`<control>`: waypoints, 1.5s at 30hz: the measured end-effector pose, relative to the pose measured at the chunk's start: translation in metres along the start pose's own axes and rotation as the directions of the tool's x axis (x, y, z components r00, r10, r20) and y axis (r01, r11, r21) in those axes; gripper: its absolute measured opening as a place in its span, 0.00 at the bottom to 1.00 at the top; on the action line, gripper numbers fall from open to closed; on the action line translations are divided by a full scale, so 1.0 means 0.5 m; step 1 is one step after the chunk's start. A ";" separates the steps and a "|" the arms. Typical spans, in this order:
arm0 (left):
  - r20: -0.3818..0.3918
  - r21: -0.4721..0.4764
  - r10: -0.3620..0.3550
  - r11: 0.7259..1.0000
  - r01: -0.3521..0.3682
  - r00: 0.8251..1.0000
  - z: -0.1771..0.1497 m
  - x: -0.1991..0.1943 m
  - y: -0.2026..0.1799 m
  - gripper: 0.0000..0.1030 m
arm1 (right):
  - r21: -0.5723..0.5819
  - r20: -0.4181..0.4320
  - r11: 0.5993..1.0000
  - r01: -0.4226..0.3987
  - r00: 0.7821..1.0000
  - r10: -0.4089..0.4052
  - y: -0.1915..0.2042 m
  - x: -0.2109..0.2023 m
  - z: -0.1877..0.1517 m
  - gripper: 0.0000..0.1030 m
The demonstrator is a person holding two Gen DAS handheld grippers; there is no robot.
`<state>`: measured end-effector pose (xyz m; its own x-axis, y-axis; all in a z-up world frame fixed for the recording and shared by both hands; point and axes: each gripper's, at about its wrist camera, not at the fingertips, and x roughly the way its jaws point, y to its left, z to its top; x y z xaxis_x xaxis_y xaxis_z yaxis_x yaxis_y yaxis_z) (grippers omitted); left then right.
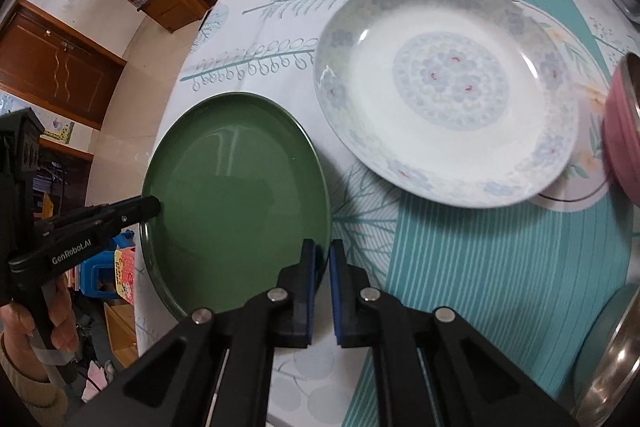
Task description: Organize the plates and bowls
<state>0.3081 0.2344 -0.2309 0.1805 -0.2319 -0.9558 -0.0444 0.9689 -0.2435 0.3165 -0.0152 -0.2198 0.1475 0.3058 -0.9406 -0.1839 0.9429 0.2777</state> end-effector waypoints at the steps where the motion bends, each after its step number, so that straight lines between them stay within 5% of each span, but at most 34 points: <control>1: 0.002 0.003 -0.006 1.000 0.006 1.000 -0.004 -0.007 -0.002 0.08 | -0.001 0.003 1.000 0.000 1.000 0.000 0.001 -0.008 -0.004 0.06; 10: 0.006 0.056 -0.054 0.997 0.054 0.999 -0.090 -0.117 -0.041 0.08 | -0.016 0.023 1.000 -0.004 1.000 0.005 0.019 -0.099 -0.082 0.06; 23: -0.005 0.109 -0.036 0.993 0.036 0.999 -0.348 -0.195 -0.084 0.08 | -0.001 -0.005 1.000 -0.025 1.000 0.025 0.047 -0.169 -0.312 0.06; 34: -0.034 0.115 -0.024 0.993 0.027 0.999 -0.469 -0.161 -0.082 0.08 | -0.084 -0.061 0.996 0.037 0.997 -0.043 0.066 -0.139 -0.436 0.06; 45: -0.113 0.076 0.015 0.997 -0.007 0.993 -0.524 -0.087 -0.071 0.08 | -0.099 -0.147 0.993 0.063 0.986 -0.077 0.061 -0.076 -0.482 0.07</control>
<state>0.0443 0.1875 -0.2239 0.0673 -0.2254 -0.9719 0.0293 0.9742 -0.2239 0.0710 -0.0297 -0.2227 0.0164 0.2093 -0.9777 -0.2693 0.9426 0.1973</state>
